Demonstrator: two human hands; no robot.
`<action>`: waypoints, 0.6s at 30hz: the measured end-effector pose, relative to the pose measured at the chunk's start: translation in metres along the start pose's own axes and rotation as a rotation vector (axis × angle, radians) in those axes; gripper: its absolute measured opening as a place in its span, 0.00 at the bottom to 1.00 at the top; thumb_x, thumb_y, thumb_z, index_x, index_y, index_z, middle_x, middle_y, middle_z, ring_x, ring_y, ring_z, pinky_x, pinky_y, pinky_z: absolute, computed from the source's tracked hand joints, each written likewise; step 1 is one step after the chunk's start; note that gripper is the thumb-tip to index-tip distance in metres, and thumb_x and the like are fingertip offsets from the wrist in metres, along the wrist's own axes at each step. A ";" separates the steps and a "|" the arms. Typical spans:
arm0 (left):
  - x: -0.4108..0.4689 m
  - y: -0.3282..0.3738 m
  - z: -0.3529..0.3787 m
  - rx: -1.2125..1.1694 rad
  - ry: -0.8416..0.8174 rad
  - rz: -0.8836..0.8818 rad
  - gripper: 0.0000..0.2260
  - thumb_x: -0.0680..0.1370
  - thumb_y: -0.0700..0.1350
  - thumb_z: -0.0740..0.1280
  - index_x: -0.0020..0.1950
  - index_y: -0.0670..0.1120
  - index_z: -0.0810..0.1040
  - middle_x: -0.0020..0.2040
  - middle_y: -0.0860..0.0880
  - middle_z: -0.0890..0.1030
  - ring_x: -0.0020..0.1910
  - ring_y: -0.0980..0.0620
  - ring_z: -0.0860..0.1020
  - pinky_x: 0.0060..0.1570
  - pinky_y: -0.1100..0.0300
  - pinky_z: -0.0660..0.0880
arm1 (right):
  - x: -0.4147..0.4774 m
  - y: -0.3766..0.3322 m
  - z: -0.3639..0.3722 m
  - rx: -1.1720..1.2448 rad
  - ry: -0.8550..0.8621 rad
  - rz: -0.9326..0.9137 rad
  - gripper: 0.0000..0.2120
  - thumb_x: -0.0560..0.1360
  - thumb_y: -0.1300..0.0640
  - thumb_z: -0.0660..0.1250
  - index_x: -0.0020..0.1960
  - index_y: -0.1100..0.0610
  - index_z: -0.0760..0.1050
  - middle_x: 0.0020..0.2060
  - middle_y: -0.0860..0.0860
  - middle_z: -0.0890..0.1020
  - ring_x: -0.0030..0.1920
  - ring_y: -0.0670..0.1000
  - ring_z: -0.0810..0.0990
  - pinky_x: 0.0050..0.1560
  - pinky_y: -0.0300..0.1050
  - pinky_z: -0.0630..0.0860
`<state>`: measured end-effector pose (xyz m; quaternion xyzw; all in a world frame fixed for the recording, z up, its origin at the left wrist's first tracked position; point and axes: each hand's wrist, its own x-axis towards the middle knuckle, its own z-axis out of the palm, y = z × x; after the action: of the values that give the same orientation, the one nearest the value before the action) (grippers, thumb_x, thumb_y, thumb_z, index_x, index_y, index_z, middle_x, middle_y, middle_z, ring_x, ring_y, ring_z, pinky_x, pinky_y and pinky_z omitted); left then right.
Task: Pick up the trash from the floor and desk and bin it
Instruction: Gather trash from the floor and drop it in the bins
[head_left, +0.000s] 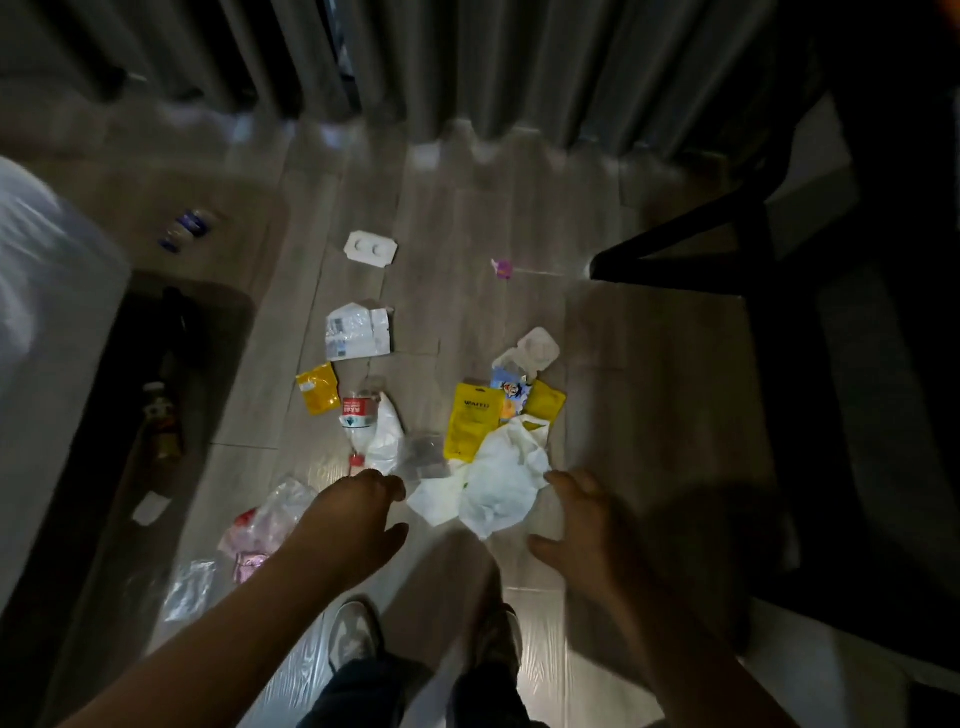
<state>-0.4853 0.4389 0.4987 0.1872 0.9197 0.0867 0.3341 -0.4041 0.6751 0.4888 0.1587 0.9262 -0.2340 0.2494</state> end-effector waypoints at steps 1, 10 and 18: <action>0.018 -0.009 0.019 0.000 0.003 0.001 0.18 0.76 0.54 0.65 0.65 0.53 0.73 0.59 0.51 0.77 0.56 0.53 0.76 0.53 0.63 0.73 | 0.016 0.006 0.021 0.014 0.018 -0.002 0.37 0.68 0.44 0.74 0.72 0.52 0.65 0.72 0.52 0.64 0.69 0.52 0.67 0.67 0.39 0.64; 0.163 -0.078 0.183 0.005 0.024 0.050 0.20 0.75 0.53 0.67 0.66 0.52 0.72 0.60 0.51 0.77 0.56 0.53 0.77 0.54 0.62 0.74 | 0.158 0.078 0.193 -0.030 0.000 -0.035 0.48 0.67 0.39 0.72 0.77 0.50 0.51 0.76 0.53 0.53 0.74 0.55 0.57 0.72 0.48 0.61; 0.271 -0.128 0.286 0.127 0.103 0.189 0.22 0.76 0.54 0.67 0.68 0.51 0.70 0.65 0.52 0.75 0.61 0.55 0.75 0.59 0.65 0.71 | 0.277 0.143 0.303 -0.128 0.010 -0.074 0.53 0.65 0.37 0.73 0.78 0.45 0.42 0.77 0.53 0.44 0.77 0.57 0.45 0.75 0.57 0.53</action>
<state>-0.5285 0.4411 0.0867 0.2891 0.9175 0.0688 0.2644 -0.4563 0.6893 0.0579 0.1092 0.9457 -0.1828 0.2457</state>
